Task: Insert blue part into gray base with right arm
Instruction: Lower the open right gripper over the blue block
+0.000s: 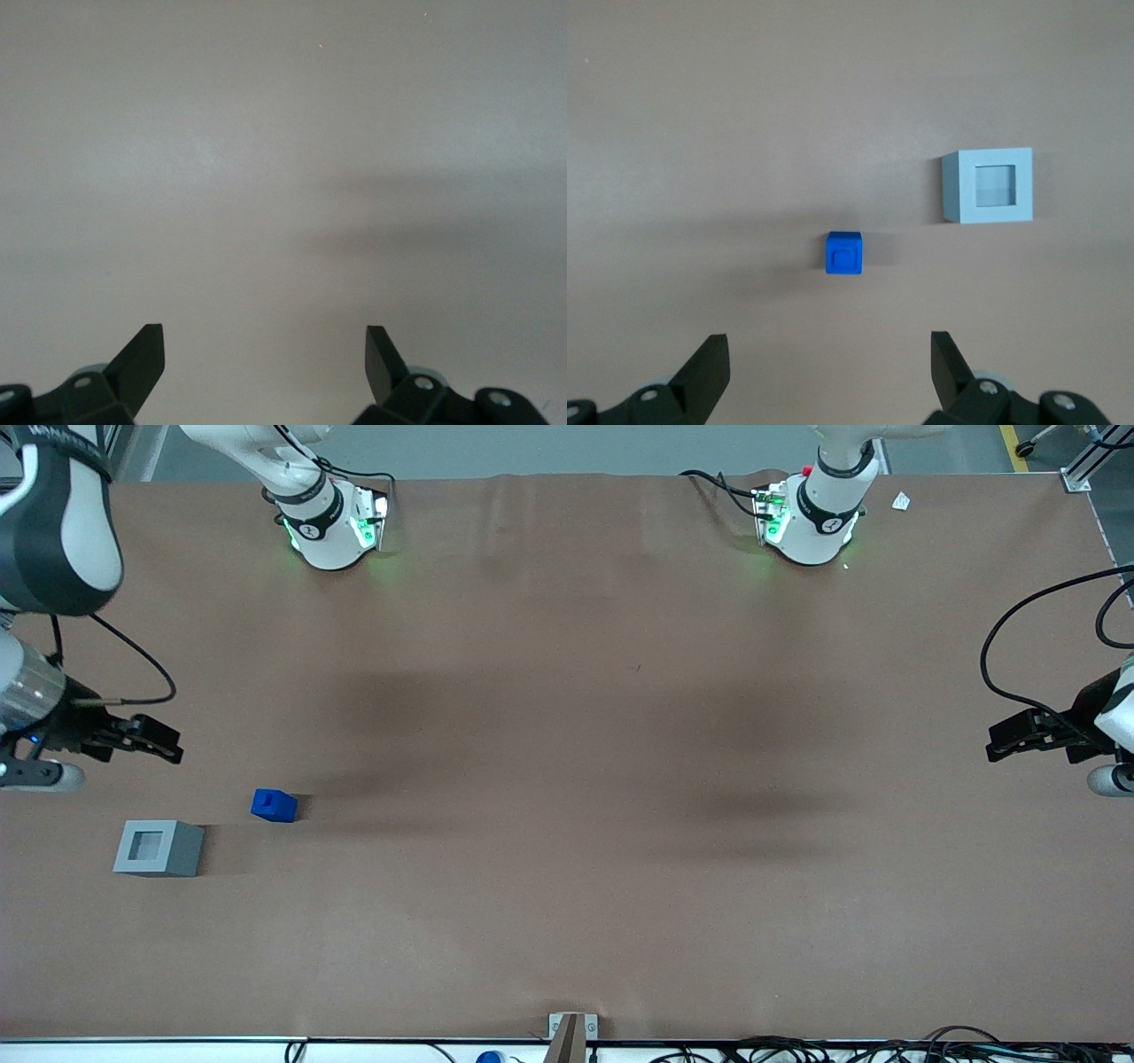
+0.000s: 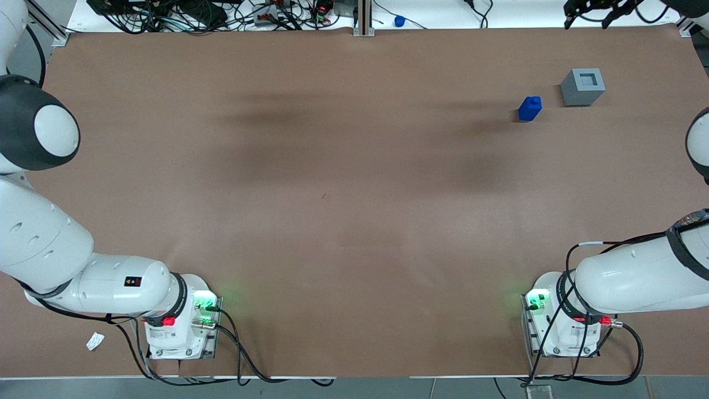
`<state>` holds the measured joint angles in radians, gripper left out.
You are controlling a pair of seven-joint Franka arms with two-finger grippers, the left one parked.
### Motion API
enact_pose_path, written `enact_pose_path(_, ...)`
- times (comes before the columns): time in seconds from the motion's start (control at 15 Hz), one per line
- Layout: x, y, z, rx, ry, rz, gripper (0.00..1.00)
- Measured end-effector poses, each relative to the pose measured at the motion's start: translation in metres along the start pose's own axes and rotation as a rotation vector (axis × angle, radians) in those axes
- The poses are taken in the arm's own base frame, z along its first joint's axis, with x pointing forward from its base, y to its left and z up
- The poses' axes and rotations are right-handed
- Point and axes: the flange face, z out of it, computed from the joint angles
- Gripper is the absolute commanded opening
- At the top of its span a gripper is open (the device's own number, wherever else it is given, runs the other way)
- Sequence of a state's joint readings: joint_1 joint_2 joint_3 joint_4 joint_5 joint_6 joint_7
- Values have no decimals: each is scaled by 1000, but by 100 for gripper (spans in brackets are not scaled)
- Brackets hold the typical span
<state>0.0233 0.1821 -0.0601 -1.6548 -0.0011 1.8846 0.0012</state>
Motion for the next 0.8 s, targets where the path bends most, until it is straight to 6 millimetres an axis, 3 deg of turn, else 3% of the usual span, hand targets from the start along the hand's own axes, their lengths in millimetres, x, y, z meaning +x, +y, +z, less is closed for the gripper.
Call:
enact_pose_path(0.33,21,-3,67,-6,-26,-3,100)
enact_pose_path(0.8,33,-2,154,-15,-79,-3,97)
